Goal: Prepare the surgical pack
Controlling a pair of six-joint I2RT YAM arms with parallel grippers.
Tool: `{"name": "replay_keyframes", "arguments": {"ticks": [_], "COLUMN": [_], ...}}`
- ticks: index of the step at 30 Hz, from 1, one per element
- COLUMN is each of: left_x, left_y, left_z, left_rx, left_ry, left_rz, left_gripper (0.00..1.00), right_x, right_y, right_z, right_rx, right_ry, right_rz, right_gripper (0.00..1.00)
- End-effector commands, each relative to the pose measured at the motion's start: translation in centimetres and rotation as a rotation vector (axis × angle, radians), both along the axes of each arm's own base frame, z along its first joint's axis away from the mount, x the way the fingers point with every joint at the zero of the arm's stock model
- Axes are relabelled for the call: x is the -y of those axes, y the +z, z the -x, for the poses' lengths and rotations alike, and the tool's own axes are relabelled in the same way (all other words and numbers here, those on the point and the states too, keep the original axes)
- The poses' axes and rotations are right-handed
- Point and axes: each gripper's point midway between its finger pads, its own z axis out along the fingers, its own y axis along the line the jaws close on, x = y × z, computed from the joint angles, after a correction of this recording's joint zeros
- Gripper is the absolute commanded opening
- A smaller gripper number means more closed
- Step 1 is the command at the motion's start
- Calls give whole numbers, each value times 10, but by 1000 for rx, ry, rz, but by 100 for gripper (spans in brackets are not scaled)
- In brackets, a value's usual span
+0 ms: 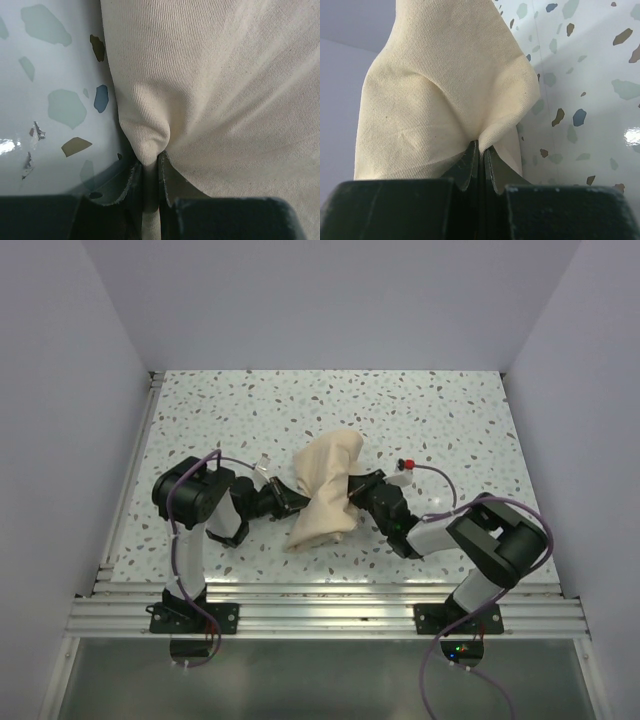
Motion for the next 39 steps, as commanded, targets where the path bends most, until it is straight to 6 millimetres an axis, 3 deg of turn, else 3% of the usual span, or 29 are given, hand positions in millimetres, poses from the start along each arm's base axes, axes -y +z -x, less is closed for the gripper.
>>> {"name": "replay_keyframes", "arguments": {"ticks": [1,10,15,17,19,21,22,25,29,35,39], "left_x": [-3,-3,-4,-4,-3,-4,-4,-5,-5,-4,-4], "left_y": [-50,-49,-50,-51,-53,-53,-54,-56,-55,-54,-54], "left_z": [27,24,25,25,27,29,29,29,29,28,28], "left_rx": [-126,-114,-118,-120,-128,-134,-135,-136,-134,-128,-131], "left_ry": [-54,-55,-57,-58,-63,-63,-62,-60,-61,-65,-67], "left_rz": [-133,-148,-154,-153,-145,-139,-140,-146,-148,-148,-148], "left_gripper": [0,0,0,0,0,0,0,0,0,0,0], "right_x": [-26,-25,-21,-15,-6,0,8,22,34,31,37], "right_y": [-54,-73,-73,-61,-60,-42,-44,-29,-23,-18,-22], "right_z": [43,56,58,56,58,54,57,56,57,60,64], "right_rx": [-106,-156,-150,-122,-134,-114,-128,-110,-108,-91,-135], "right_ry": [173,187,181,163,151,121,116,77,60,97,107], "right_rz": [153,229,250,262,319,329,370,397,390,373,403], "right_gripper": [0,0,0,8,23,28,34,39,33,23,24]}}
